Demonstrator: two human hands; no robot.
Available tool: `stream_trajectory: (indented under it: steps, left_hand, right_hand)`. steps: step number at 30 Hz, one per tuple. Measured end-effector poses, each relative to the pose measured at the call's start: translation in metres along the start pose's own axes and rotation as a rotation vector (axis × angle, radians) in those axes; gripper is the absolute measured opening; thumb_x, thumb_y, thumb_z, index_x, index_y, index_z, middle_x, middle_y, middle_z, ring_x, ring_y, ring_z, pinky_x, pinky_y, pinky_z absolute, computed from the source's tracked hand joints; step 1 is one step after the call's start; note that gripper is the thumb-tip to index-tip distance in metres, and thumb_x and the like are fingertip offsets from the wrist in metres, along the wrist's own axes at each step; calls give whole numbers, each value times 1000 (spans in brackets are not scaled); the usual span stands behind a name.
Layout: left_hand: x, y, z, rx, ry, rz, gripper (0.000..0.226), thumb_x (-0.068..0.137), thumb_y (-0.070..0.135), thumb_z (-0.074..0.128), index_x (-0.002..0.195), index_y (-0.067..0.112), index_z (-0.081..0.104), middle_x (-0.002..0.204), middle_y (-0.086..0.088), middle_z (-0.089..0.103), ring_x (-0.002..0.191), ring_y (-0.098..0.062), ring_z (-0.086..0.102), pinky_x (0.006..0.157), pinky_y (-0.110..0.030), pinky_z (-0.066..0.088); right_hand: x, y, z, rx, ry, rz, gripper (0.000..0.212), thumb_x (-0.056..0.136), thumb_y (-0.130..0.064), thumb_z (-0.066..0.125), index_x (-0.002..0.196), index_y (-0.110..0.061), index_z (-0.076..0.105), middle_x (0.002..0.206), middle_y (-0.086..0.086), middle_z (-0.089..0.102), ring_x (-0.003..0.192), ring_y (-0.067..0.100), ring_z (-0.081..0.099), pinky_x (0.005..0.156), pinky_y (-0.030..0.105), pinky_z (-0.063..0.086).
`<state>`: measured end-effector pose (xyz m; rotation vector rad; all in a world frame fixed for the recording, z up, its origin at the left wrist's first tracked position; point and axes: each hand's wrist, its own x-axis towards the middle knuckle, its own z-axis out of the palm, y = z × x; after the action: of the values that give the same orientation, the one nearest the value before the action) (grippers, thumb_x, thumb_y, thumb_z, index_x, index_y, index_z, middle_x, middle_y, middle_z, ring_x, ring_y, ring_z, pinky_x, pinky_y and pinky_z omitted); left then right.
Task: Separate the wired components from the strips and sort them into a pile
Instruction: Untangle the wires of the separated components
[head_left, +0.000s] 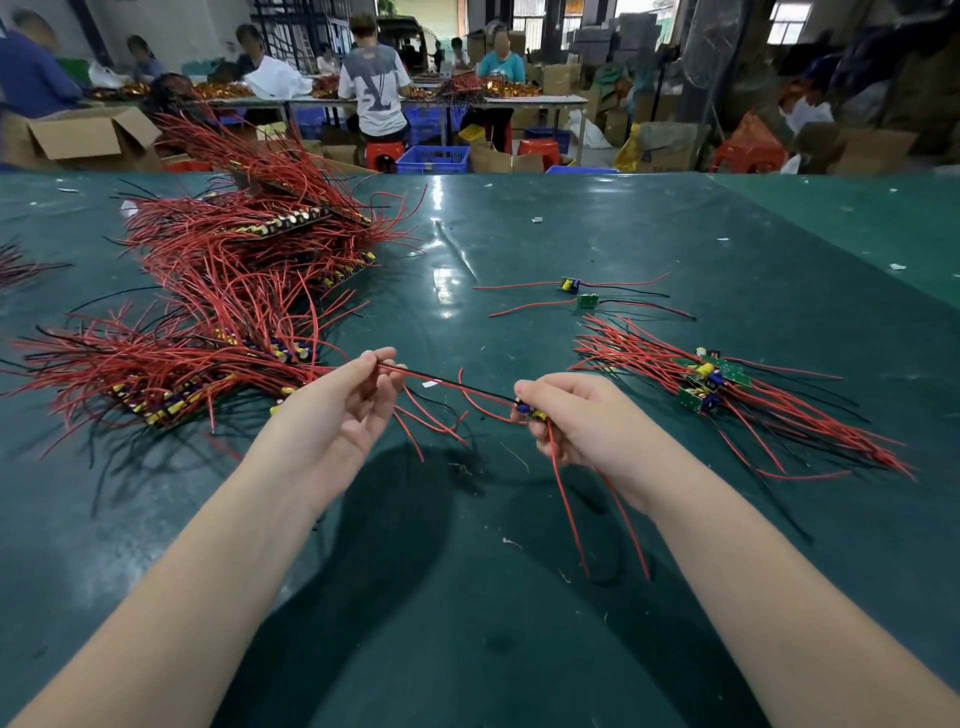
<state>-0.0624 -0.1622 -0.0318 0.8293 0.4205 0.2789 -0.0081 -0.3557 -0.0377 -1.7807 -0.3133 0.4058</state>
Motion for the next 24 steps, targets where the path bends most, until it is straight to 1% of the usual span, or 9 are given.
stream_trajectory:
  steps: [5, 7, 9, 11, 14, 18, 20, 22, 24]
  left_hand:
    - [-5, 1, 3, -239, -15, -149, 19, 94, 5, 54, 83, -6, 65, 66, -10, 64, 55, -13, 64, 49, -9, 48]
    - [-5, 1, 2, -240, -24, -143, 18, 93, 5, 55, 84, -5, 66, 68, -9, 64, 57, -13, 65, 50, -9, 48]
    - [-3, 1, 1, -167, -19, -88, 18, 94, 8, 54, 86, -2, 66, 69, -7, 64, 62, -11, 65, 52, -9, 50]
    - [0, 0, -1, -47, -9, 1, 18, 96, 11, 53, 88, 3, 68, 72, -4, 65, 68, -9, 64, 57, -9, 51]
    - [3, -3, -5, 176, -8, 198, 21, 99, 10, 49, 88, 6, 68, 69, 0, 67, 65, -6, 64, 63, -11, 53]
    - [4, -7, -9, 463, 12, 478, 23, 98, 8, 50, 86, 8, 69, 78, -5, 65, 65, -6, 65, 65, -15, 54]
    - [5, -7, -12, 595, 38, 587, 23, 97, 8, 52, 83, 13, 70, 74, 0, 68, 66, -6, 67, 67, -18, 56]
    - [6, -6, -15, 803, 77, 742, 24, 96, 10, 55, 82, 20, 71, 71, 8, 70, 67, -6, 69, 71, -24, 58]
    - [6, -7, -19, 1012, 110, 903, 20, 96, 13, 56, 84, 21, 71, 76, 8, 69, 71, -10, 70, 78, -36, 58]
  right_hand:
    - [0, 1, 2, -16, -18, -18, 30, 95, -25, 55, 68, -16, 62, 58, -2, 51, 47, 10, 43, 47, 18, 36]
    - [0, 1, 2, -31, -26, -32, 30, 96, -26, 55, 69, -16, 62, 57, -2, 51, 47, 10, 44, 47, 18, 36]
    - [0, 2, 2, -42, -28, -27, 30, 96, -27, 54, 70, -16, 63, 57, -3, 51, 47, 9, 44, 46, 17, 36]
    - [0, 3, 3, -44, -26, -12, 30, 96, -28, 53, 70, -16, 64, 56, -4, 51, 46, 9, 44, 47, 17, 36]
    - [2, 4, 4, -39, -38, 9, 30, 94, -28, 54, 68, -18, 64, 55, -5, 51, 47, 10, 44, 49, 19, 37]
    - [1, 2, 3, -30, -77, 24, 27, 92, -26, 54, 69, -17, 64, 56, -4, 52, 48, 12, 44, 52, 22, 37]
    - [-1, 1, 2, -7, -100, 33, 26, 92, -26, 54, 69, -17, 64, 59, -2, 51, 51, 13, 43, 54, 22, 36]
    - [-4, -1, 2, 34, -132, 37, 26, 93, -25, 54, 70, -16, 64, 61, 1, 50, 53, 13, 43, 54, 22, 35]
    - [-6, -4, 3, 95, -169, 37, 26, 94, -23, 54, 72, -13, 64, 61, 1, 51, 53, 12, 44, 53, 21, 36]
